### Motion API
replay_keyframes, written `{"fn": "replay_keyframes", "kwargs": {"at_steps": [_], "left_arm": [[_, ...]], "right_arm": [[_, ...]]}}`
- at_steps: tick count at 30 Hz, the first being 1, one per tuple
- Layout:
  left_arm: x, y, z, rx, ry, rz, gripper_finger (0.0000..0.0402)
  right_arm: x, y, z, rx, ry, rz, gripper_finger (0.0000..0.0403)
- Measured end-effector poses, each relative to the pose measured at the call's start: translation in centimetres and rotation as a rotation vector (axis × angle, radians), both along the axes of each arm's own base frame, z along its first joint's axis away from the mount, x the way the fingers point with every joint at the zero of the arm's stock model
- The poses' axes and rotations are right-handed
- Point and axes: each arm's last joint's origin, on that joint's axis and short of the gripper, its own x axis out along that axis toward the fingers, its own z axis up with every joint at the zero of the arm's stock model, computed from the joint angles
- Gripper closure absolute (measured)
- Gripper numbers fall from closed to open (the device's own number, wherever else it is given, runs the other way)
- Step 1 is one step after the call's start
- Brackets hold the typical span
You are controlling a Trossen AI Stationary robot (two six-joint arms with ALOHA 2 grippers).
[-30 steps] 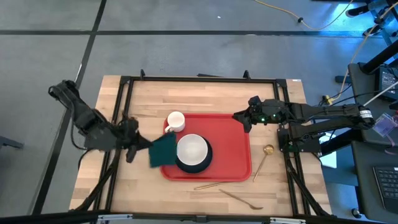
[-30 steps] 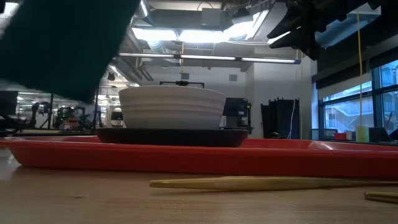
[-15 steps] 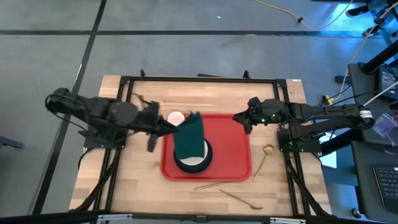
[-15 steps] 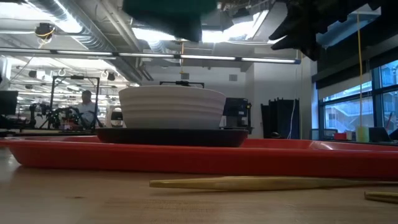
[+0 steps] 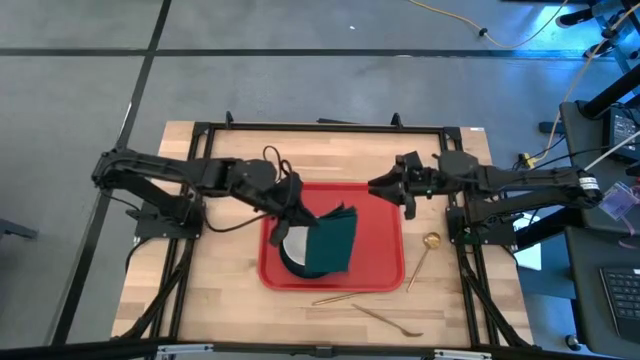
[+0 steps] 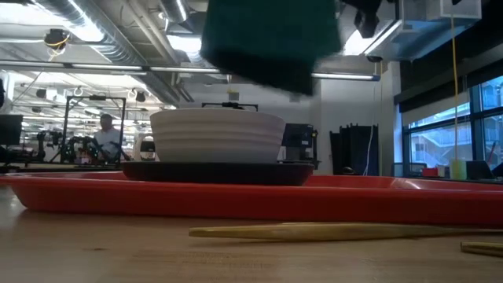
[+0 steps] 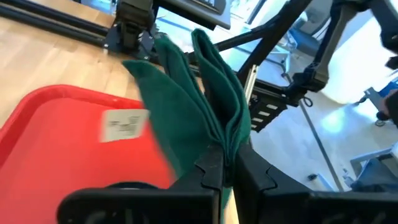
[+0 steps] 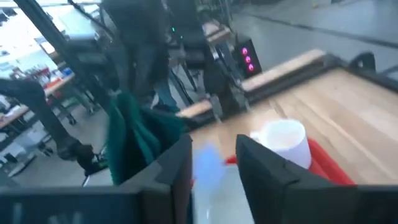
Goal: Set up tray
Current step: Put the green napkin to the right of the black plate on the red tray
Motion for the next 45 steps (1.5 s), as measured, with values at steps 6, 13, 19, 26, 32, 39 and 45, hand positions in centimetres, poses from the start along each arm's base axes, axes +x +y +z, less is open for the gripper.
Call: {"fn": "replay_keyframes", "kwargs": {"at_steps": [6, 13, 19, 26, 32, 39, 45], "left_arm": [[0.4, 0.3, -0.3, 0.04, 0.0, -0.005, 0.0394], [0.4, 0.8, -0.4, 0.062, 0.004, -0.001, 0.0394], [0.2, 1.0, -0.7, 0.063, 0.044, 0.004, 0.0394], [0.1, 1.0, -1.1, 0.066, 0.086, 0.002, 0.0394], [0.0, 1.0, -1.1, 0.083, 0.081, -0.006, 0.0394], [0.0, 1.1, -1.3, 0.103, 0.099, -0.007, 0.0393], [-0.1, 1.1, -1.3, 0.109, 0.098, -0.01, 0.0393]], "right_arm": [[0.3, 0.1, 0.7, 0.041, -0.041, 0.021, 0.0181], [2.0, 0.1, 1.2, 0.003, -0.142, 0.074, 0.0084], [4.7, 0.0, 2.8, -0.078, 0.056, 0.085, 0.0049], [8.5, 0.0, 7.0, -0.25, 0.327, 0.152, 0.0047], [12.5, 0.3, 7.9, -0.282, 0.446, 0.21, 0.0047], [15.7, 0.9, 7.4, -0.156, 0.525, 0.467, 0.0047], [16.6, 0.9, 6.4, -0.128, 0.636, 0.475, 0.0047]]}}
